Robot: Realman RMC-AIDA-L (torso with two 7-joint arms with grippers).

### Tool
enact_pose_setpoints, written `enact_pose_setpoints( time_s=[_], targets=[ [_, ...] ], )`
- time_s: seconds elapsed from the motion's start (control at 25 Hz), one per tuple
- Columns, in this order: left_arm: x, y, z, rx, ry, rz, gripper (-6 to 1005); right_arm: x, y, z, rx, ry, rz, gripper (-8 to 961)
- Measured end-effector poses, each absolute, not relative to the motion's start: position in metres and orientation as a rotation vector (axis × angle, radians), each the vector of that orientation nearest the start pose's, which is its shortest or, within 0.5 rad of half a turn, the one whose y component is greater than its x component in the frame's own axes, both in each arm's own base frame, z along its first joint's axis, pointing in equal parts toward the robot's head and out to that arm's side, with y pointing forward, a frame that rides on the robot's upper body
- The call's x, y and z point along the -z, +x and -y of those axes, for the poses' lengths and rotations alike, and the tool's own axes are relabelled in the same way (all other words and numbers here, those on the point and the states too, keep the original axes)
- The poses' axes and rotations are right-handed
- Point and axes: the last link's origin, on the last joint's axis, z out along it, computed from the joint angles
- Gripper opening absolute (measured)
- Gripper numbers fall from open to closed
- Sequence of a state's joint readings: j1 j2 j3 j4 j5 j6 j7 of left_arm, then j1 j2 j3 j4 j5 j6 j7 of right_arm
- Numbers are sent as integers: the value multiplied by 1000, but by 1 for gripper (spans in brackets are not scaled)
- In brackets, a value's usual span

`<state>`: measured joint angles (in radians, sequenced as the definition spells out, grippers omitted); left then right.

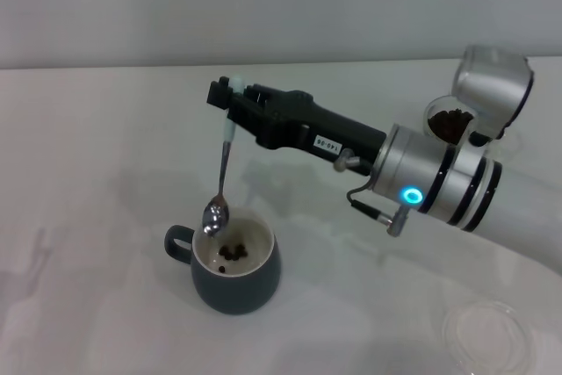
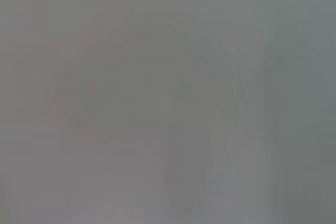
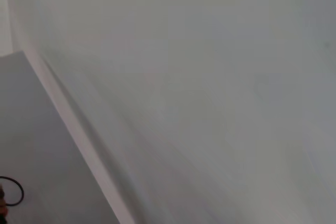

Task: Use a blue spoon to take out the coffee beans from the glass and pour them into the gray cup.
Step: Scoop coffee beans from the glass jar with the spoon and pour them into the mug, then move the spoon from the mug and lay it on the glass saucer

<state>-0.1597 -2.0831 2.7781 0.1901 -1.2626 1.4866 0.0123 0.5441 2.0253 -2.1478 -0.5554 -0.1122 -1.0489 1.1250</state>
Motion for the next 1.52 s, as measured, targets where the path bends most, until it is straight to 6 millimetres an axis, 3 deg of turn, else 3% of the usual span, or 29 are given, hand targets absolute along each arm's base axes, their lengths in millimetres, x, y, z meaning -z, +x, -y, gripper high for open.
enact_pose_setpoints(
  time_s=[0.24,0.44,0.68,0.96,1.24,1.52],
  targets=[
    [14,-362,-217,627,-1512,444,892,66,164,-341,-1376,-2460,-796,162],
    [14,-361,-217,631,-1509,440,892,41,173,-346,-1335,-2605,-787,162],
    [14,-361,-217,632,-1508,439,892,5,196,-352,-1237,-2724,-866,162],
    [14,-360,-217,638,-1507,439,892,-23,226,-350,-953,-2864,-848,162],
    [15,-359,-218,642,-1507,441,892,-45,260,-342,-775,-2878,-896,163],
    [15,-358,-219,645,-1507,440,892,-48,283,-334,-630,-2884,-950,163]
  ],
)
